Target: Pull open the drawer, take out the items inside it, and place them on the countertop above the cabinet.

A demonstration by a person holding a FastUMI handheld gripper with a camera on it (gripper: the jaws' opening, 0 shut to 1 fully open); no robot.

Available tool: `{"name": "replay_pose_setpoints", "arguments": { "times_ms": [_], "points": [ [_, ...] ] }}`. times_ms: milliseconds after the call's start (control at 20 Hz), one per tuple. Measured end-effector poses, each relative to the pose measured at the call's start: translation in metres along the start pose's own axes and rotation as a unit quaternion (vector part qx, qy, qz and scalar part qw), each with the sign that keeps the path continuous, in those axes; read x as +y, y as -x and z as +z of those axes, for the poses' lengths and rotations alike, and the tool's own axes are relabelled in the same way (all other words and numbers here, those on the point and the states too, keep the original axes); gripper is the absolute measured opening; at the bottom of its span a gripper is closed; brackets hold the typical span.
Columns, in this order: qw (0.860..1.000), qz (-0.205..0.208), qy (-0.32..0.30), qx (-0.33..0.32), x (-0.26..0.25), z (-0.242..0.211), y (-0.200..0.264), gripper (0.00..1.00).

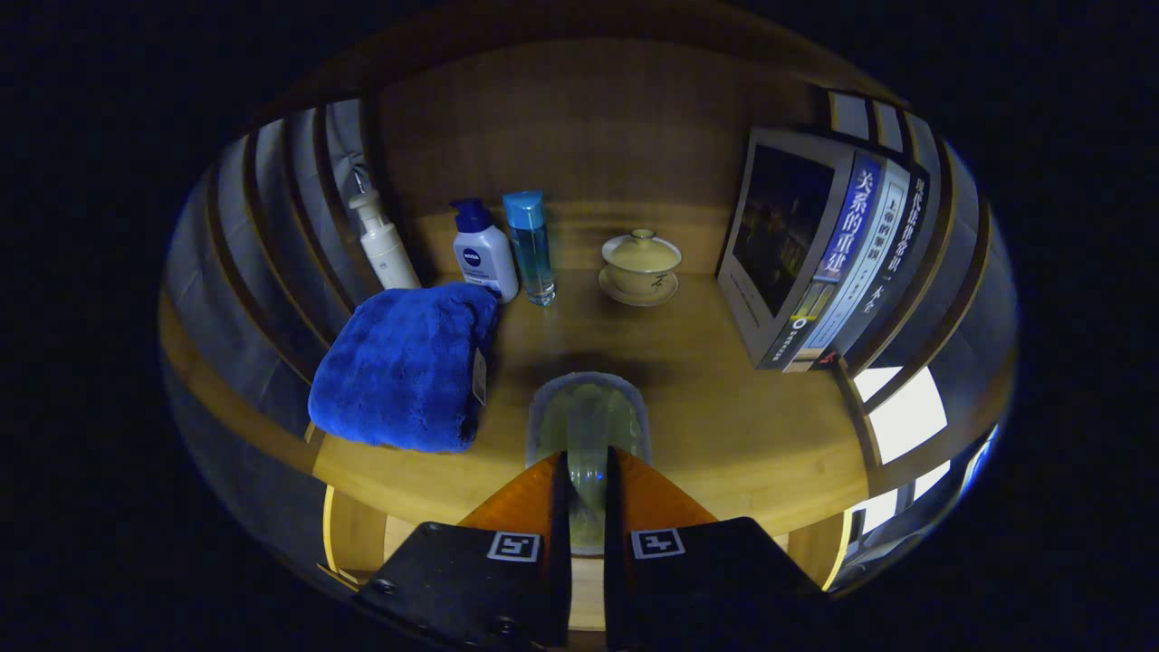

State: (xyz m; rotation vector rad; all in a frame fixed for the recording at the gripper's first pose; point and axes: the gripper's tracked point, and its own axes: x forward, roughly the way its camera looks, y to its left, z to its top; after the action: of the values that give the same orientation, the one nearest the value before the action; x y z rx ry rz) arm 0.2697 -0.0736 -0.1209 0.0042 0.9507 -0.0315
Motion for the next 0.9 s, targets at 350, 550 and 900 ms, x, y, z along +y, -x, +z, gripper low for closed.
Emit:
{"name": "replay_pose_setpoints", "arguments": {
  "times_ms": [350,550,900],
  "points": [
    [1.000,-0.016,-0.006,0.013,-0.008,0.000,-0.018,0.26],
    [1.000,-0.028,-0.002,0.015,-0.013,-0.001,-0.022,0.32],
    [0.999,-0.039,0.010,0.017,-0.018,-0.007,-0.018,0.76]
  ]
}}
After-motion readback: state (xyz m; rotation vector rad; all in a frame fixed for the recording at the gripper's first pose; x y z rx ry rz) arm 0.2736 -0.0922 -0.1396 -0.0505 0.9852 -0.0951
